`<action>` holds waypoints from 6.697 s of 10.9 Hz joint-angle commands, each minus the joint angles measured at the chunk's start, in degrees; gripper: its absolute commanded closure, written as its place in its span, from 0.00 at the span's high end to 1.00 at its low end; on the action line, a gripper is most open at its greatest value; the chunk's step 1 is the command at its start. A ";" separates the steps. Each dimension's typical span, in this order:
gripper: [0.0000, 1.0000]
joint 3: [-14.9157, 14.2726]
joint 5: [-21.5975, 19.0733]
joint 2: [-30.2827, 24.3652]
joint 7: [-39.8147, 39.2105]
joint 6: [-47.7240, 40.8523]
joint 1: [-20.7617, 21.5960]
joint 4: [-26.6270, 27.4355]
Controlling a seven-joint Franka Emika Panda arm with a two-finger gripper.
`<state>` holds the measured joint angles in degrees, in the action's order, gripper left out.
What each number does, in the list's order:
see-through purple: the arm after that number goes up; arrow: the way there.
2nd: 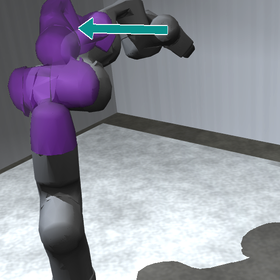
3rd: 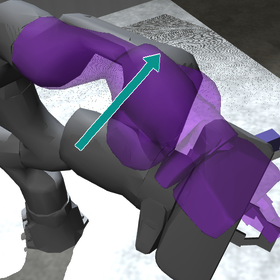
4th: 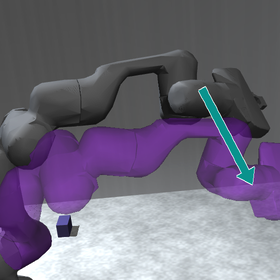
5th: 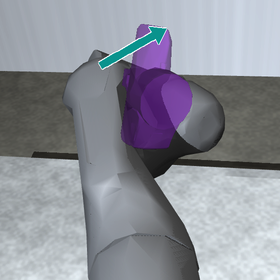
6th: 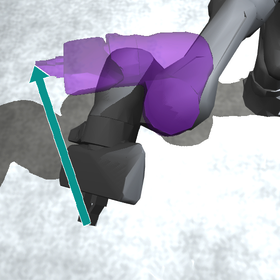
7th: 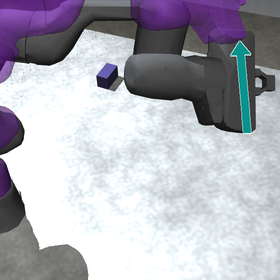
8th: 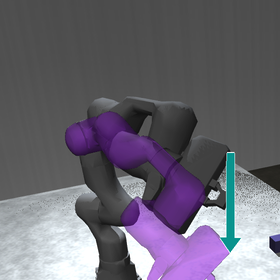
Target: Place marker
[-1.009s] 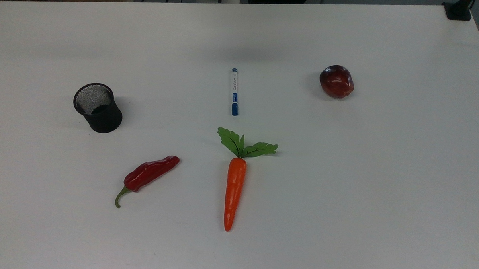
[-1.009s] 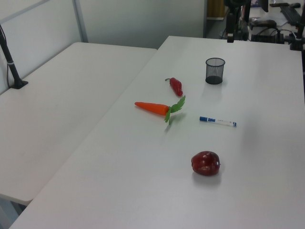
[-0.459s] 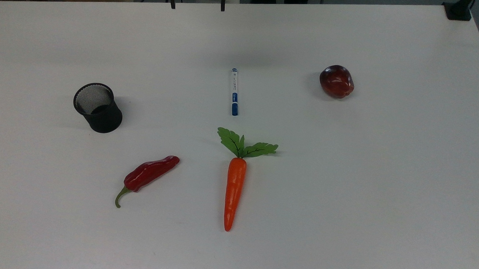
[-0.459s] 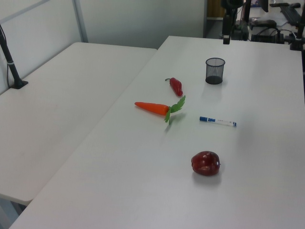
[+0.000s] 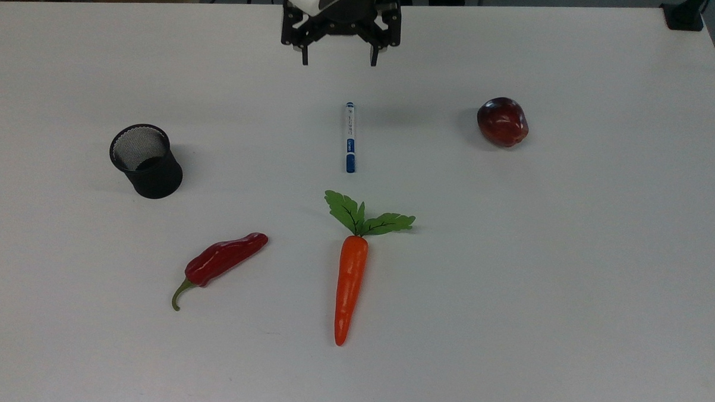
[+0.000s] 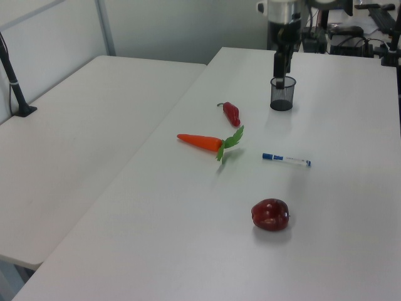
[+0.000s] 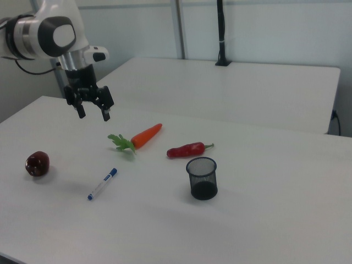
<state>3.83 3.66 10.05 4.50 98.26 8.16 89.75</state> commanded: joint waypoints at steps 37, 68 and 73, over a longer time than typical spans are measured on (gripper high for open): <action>0.15 1.70 1.18 1.38 3.76 -6.59 -2.34 -4.59; 1.00 -3.04 2.58 10.26 -5.38 47.03 -20.04 7.01; 1.00 -2.69 2.32 1.49 -5.29 24.48 -9.94 4.55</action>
<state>1.64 5.60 17.22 -0.87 132.42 -5.62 93.69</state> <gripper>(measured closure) 0.000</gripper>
